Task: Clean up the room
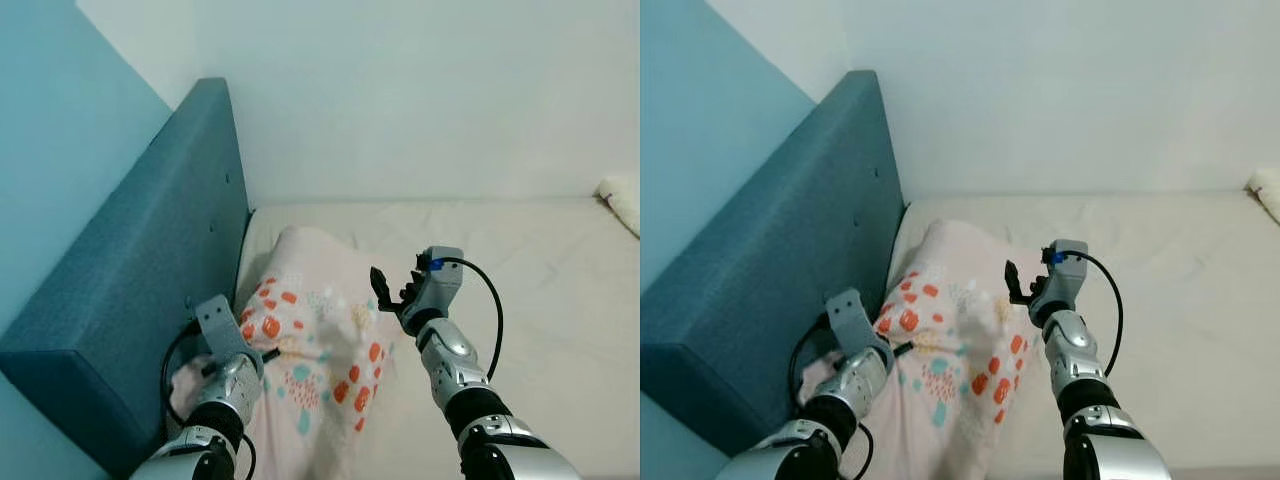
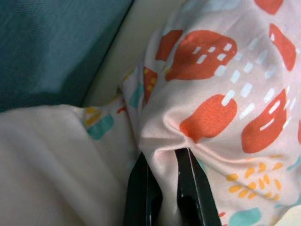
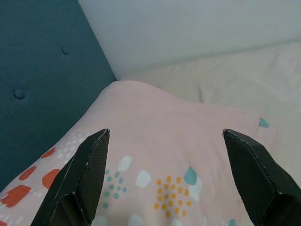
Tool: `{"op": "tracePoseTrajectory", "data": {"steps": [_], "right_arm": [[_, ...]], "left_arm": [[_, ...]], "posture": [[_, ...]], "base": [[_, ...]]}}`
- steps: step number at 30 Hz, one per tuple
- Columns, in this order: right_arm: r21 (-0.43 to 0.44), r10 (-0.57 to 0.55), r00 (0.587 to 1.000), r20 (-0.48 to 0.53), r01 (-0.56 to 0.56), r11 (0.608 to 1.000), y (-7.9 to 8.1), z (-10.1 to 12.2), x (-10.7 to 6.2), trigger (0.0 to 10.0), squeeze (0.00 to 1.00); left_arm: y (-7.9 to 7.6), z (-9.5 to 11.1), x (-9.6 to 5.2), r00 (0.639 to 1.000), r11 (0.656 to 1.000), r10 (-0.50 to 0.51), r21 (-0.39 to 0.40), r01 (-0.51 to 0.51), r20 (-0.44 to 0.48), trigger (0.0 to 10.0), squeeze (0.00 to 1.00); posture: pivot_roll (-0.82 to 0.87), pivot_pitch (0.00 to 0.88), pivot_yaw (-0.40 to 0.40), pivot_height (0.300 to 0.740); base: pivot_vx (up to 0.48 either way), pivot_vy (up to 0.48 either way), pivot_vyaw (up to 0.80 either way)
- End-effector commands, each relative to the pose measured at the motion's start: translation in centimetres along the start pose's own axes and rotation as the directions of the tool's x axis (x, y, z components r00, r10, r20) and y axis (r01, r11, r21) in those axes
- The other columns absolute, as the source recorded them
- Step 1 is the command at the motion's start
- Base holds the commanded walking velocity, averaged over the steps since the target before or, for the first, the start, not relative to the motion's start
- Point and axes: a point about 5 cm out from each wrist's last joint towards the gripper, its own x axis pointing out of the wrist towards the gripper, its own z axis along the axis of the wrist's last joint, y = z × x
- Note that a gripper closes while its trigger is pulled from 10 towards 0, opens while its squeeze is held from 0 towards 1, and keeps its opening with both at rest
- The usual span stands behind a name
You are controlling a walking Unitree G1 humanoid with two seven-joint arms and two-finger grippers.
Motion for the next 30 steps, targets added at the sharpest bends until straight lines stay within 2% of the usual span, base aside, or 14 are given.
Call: {"op": "tracePoseTrajectory", "data": {"steps": [1,5,11,14,18,21,23,24,25,26,27,28,29,30], "right_arm": [[0.000,0.009,1.000,-0.013,-0.009,1.000,0.4,-0.4,-0.1,10.0,0.00],[-0.004,0.008,1.000,-0.021,-0.008,1.000,0.4,-0.6,-0.2,10.0,0.00],[-0.006,0.000,1.000,-0.021,0.000,1.000,0.1,-0.7,-0.3,10.0,0.00],[-0.008,-0.007,1.000,-0.018,0.007,1.000,-0.1,-0.6,-0.3,10.0,0.00],[-0.010,-0.010,1.000,-0.016,0.010,1.000,-0.1,-0.5,-0.3,10.0,0.00],[-0.010,-0.010,1.000,-0.015,0.010,1.000,-0.1,-0.5,-0.3,10.0,0.00],[-0.008,-0.011,1.000,-0.012,0.011,1.000,-0.1,-0.5,-0.3,10.0,0.00],[-0.003,-0.016,1.000,-0.007,0.016,1.000,-0.1,-0.4,-0.3,10.0,0.00],[-0.002,-0.017,1.000,-0.005,0.017,1.000,-0.1,-0.4,-0.3,10.0,0.00],[-0.002,-0.017,1.000,-0.005,0.017,1.000,-0.1,-0.4,-0.3,10.0,0.00],[-0.002,-0.019,1.000,-0.005,0.019,1.000,-0.1,-0.4,-0.3,10.0,0.00],[-0.002,-0.019,1.000,-0.005,0.019,1.000,-0.1,-0.4,-0.3,10.0,0.00],[-0.001,-0.022,1.000,-0.005,0.022,1.000,-0.1,-0.4,-0.4,10.0,0.00],[-0.001,-0.022,1.000,-0.005,0.022,1.000,-0.1,-0.4,-0.4,10.0,0.00]], "left_arm": [[0.2,0.3,0.1,1.000,0.997,-0.008,0.078,0.006,0.026,10.0,0.00],[-2.7,0.7,-0.4,0.968,0.894,-0.244,0.400,0.202,0.058,10.0,0.00],[-7.2,1.5,-2.7,0.759,0.622,-0.646,0.634,0.459,0.083,10.0,0.00],[-10.5,1.1,-6.6,0.358,0.166,-0.931,0.788,0.593,-0.073,10.0,0.00],[-11.8,1.5,-9.2,0.120,-0.045,-0.977,0.726,0.686,-0.174,10.0,0.00],[-11.9,1.7,-9.6,0.082,-0.076,-0.979,0.703,0.708,-0.188,10.0,0.00],[-12.2,2.2,-9.7,0.069,-0.072,-0.982,0.682,0.728,-0.177,10.0,0.00],[-12.8,4.9,-8.0,0.277,0.239,-0.959,0.682,0.691,0.055,10.0,0.00],[-12.8,6.0,-7.2,0.374,0.384,-0.912,0.669,0.636,0.168,10.0,0.00],[-12.8,6.0,-7.2,0.374,0.384,-0.912,0.669,0.636,0.168,10.0,0.00],[-12.2,7.3,-6.1,0.502,0.568,-0.814,0.582,0.582,0.292,10.0,0.00],[-12.2,7.3,-6.1,0.502,0.568,-0.814,0.582,0.582,0.292,10.0,0.00],[-10.6,8.5,-4.6,0.645,0.749,-0.661,0.378,0.544,0.383,10.0,0.00],[-10.6,8.5,-4.6,0.645,0.749,-0.661,0.378,0.544,0.383,10.0,0.00]], "posture": [[-0.20,0.000,0.017,0.740],[-0.21,0.000,0.024,0.740],[-0.22,0.000,0.029,0.740],[-0.22,0.000,0.028,0.740],[-0.22,0.000,0.033,0.740],[-0.23,0.000,0.036,0.740],[-0.22,0.000,0.039,0.740],[-0.23,0.000,0.042,0.740],[-0.23,0.000,0.042,0.740],[-0.23,0.000,0.042,0.740],[-0.23,0.000,0.044,0.740],[-0.23,0.000,0.044,0.740],[-0.23,0.000,0.045,0.740],[-0.23,0.000,0.045,0.740]], "base": [[0.000,0.000,0.00],[0.000,0.000,0.00],[0.000,0.000,0.00],[0.000,0.000,0.00],[0.000,0.000,0.00],[0.000,0.000,0.00],[0.000,0.000,0.00],[0.000,0.000,0.00],[0.000,0.000,0.00],[0.000,0.000,0.00],[0.000,0.000,0.00],[0.000,0.000,0.00],[0.000,0.000,0.00],[0.000,0.000,0.00]]}}
